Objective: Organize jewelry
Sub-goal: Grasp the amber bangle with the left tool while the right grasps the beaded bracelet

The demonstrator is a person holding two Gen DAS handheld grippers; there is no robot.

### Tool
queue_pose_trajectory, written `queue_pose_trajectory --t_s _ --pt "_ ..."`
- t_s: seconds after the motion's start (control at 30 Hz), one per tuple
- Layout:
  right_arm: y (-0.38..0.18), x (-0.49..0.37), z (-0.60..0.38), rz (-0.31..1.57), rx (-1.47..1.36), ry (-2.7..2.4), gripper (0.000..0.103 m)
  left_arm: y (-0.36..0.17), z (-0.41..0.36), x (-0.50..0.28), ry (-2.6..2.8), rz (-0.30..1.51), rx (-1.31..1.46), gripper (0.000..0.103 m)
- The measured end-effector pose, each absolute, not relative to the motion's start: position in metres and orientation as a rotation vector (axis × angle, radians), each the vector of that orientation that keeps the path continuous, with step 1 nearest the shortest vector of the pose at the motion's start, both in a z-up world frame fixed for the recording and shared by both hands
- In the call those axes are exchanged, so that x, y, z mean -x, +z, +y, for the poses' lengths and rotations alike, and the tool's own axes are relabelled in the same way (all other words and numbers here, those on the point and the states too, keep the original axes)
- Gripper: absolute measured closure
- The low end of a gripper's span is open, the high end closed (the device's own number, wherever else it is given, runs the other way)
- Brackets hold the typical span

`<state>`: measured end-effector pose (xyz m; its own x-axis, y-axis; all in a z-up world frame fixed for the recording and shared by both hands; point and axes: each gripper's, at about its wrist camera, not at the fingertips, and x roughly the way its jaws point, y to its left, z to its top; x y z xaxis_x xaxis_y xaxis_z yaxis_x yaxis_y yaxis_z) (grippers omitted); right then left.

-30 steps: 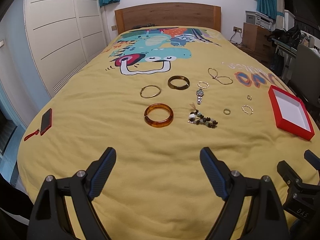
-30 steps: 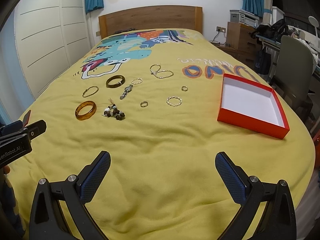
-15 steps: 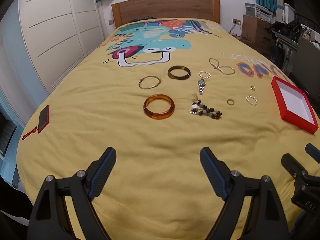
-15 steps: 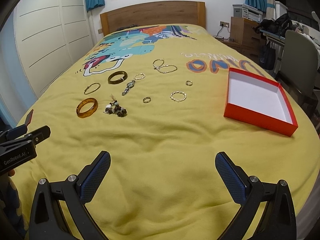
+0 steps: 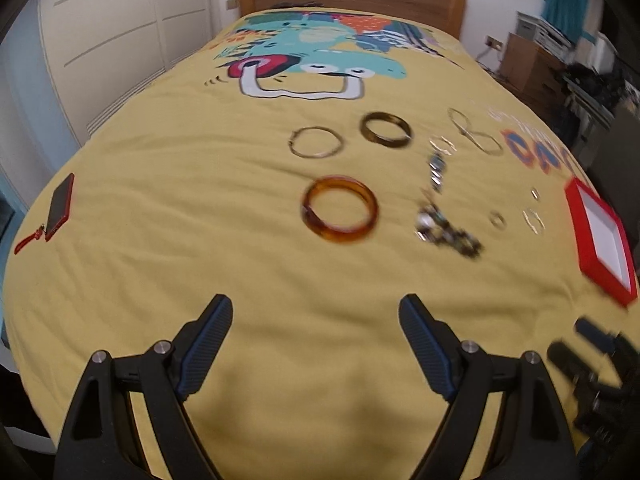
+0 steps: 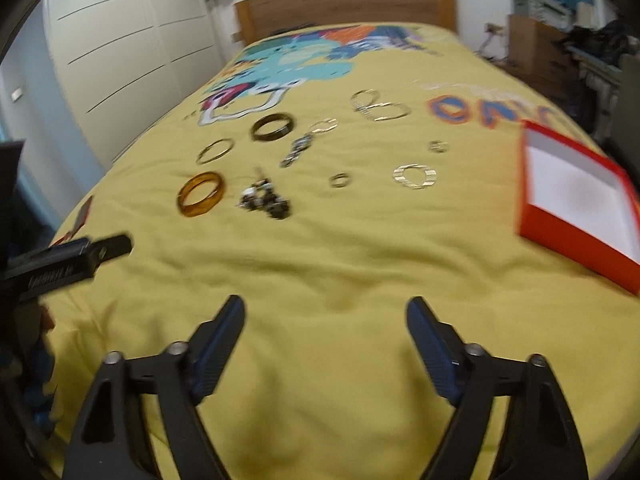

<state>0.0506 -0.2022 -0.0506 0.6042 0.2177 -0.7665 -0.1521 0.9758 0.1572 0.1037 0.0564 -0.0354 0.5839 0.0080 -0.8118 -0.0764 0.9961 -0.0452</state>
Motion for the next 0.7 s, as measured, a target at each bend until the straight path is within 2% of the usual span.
queue_pose_trajectory --t_s 0.1,0.4,0.47,0.53,0.7 --pt "-0.055 -0.073 -0.19 0.914 -0.079 0.301 0.033 -0.04 0.071 -0.134 0.055 0.954 0.109 0.019" --pt "-0.07 -0.162 -0.142 0.945 -0.018 0.492 0.034 -0.071 0.085 -0.209 0.01 1.031 0.177 0.022" --pt "-0.077 -0.177 -0.134 0.959 -0.009 0.515 0.034 -0.08 0.083 -0.218 0.008 1.049 0.17 0.026" --pt "-0.083 -0.188 -0.127 0.974 0.006 0.531 0.037 -0.088 0.083 -0.225 0.005 1.068 0.172 0.035" --pt "-0.098 -0.204 -0.116 1.001 0.037 0.561 0.042 -0.102 0.079 -0.231 0.006 1.088 0.156 0.043"
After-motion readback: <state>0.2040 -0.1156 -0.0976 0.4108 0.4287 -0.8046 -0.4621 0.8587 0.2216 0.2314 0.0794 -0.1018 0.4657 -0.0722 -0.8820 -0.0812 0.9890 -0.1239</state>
